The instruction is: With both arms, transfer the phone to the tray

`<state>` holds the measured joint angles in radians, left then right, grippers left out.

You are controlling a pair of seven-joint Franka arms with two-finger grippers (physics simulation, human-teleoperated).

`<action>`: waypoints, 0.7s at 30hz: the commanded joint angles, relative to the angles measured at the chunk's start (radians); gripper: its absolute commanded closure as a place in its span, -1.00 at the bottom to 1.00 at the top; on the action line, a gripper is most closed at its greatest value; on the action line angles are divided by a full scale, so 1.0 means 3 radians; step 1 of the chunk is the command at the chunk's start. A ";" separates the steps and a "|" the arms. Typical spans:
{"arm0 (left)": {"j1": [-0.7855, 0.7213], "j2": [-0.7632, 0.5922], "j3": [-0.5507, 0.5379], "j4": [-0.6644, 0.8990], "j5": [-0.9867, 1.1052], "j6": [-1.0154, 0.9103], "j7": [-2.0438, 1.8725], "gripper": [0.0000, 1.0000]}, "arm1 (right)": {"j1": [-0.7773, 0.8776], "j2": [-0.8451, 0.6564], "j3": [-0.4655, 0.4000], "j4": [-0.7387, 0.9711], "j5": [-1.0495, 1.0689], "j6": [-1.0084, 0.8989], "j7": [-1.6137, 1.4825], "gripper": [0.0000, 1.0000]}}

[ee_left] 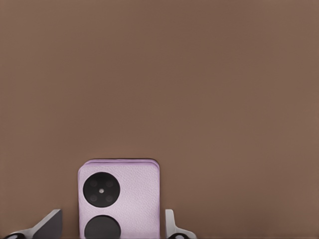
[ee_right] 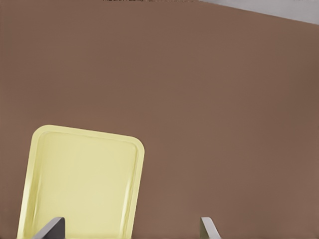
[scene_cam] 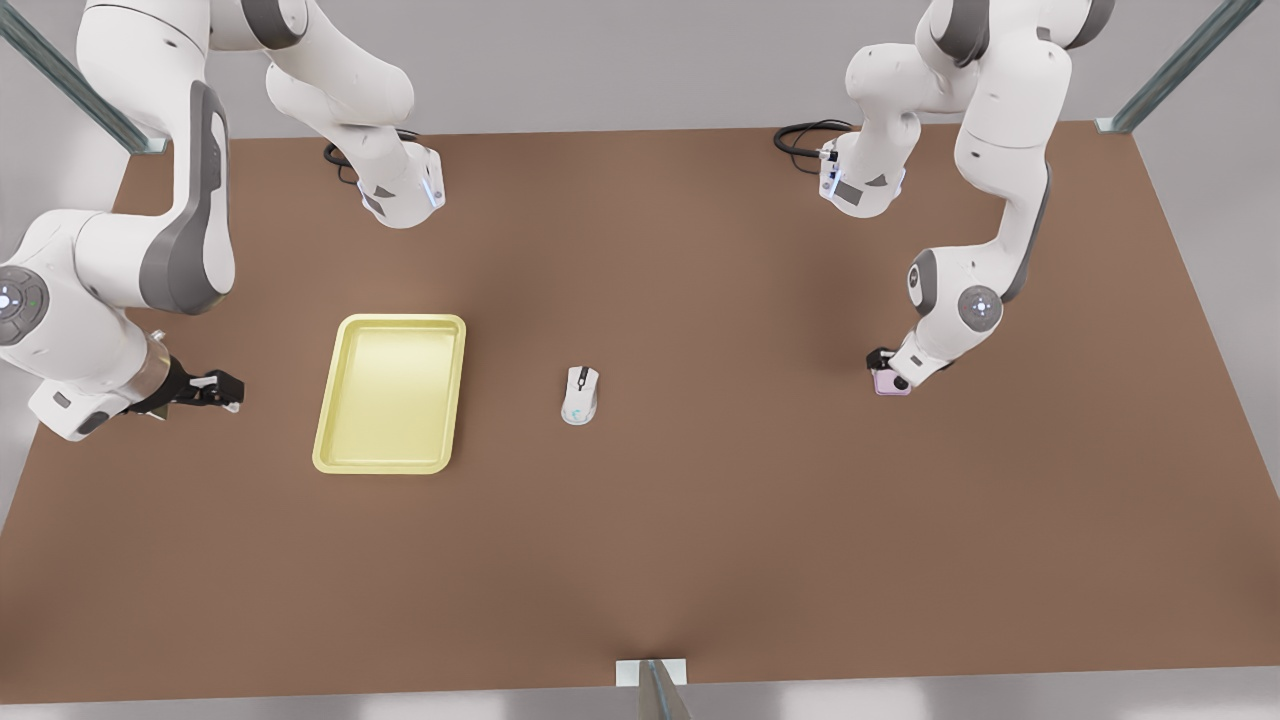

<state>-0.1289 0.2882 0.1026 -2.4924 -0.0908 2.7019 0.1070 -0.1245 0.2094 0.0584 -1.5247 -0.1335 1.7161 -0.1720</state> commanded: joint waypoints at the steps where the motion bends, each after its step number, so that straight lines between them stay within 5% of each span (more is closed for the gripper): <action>1: 0.0000 0.0026 -0.0005 -0.0006 -0.0025 0.0059 0.0037 -1.00 | -0.0019 0.0008 0.0000 0.0015 0.0000 -0.0004 -0.0102 -1.00; 7: 0.0000 0.0082 0.0000 -0.0011 -0.0066 0.0044 0.0037 -1.00 | -0.0019 -0.0002 -0.0005 0.0015 0.0005 -0.0004 -0.0102 -1.00; 11: 0.0000 0.0082 0.0000 -0.0011 -0.0066 0.0039 0.0037 -0.75 | -0.0025 -0.0018 0.0000 -0.0010 0.0092 -0.0014 -0.0127 -1.00; 21: 0.0005 0.0077 -0.0005 -0.0011 -0.0066 0.0013 0.0037 -0.64 | -0.0014 -0.0002 0.0000 0.0020 0.0102 -0.0096 -0.0091 -1.00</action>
<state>-0.1280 0.3116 0.1012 -2.4961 -0.1115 2.7076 0.1186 -0.1270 0.2101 0.0583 -1.5198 -0.1051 1.6982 -0.1930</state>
